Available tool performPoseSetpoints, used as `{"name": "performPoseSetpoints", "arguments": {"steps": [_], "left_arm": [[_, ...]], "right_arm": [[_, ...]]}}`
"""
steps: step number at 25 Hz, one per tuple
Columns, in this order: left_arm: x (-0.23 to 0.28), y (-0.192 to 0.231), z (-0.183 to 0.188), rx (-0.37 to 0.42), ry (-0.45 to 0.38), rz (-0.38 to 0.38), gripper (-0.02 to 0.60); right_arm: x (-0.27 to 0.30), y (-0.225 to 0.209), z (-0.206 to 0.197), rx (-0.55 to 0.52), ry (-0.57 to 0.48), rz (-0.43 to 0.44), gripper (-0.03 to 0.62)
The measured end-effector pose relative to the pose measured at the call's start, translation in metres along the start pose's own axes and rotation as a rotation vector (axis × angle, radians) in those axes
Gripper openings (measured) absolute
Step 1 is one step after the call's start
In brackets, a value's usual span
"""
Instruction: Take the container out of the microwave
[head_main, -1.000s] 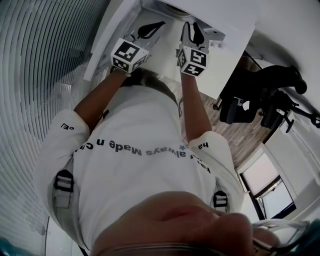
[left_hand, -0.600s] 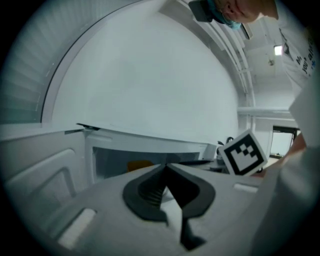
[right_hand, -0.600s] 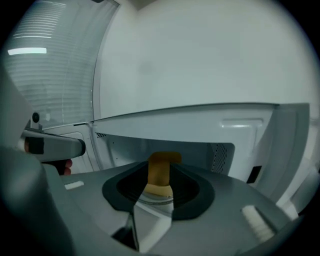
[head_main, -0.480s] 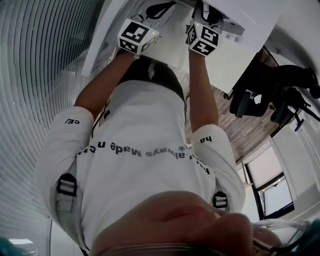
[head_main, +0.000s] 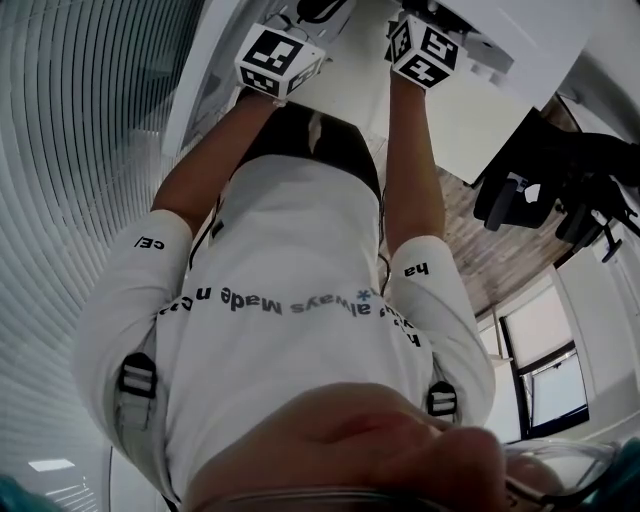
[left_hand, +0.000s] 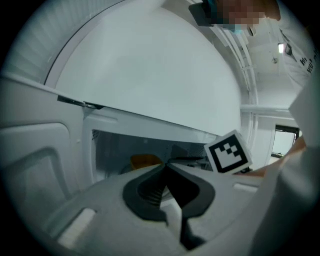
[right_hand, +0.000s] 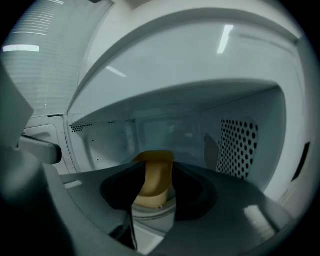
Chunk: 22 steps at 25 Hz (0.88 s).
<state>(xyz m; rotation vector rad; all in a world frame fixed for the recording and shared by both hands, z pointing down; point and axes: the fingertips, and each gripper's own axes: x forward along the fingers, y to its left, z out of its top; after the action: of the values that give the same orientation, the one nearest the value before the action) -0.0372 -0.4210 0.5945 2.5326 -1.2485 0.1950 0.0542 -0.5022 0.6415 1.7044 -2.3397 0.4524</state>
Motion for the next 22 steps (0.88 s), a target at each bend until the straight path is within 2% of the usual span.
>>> {"name": "performPoseSetpoints", "arguments": {"steps": [9, 13, 17, 22], "left_arm": [[0.004, 0.011, -0.004, -0.013, 0.007, 0.011, 0.003], [0.003, 0.013, -0.006, -0.018, 0.014, 0.017, 0.003], [0.004, 0.015, -0.008, -0.025, 0.020, 0.020, 0.003], [0.000, 0.018, -0.003, -0.025, 0.019, 0.023, 0.003]], "right_arm": [[0.020, 0.006, -0.014, 0.038, 0.051, 0.013, 0.166], [0.018, 0.013, -0.015, 0.049, 0.074, 0.031, 0.149], [0.022, 0.007, -0.012, 0.045, 0.071, -0.010, 0.161], [0.033, 0.008, -0.020, 0.070, 0.126, -0.010, 0.155]]}}
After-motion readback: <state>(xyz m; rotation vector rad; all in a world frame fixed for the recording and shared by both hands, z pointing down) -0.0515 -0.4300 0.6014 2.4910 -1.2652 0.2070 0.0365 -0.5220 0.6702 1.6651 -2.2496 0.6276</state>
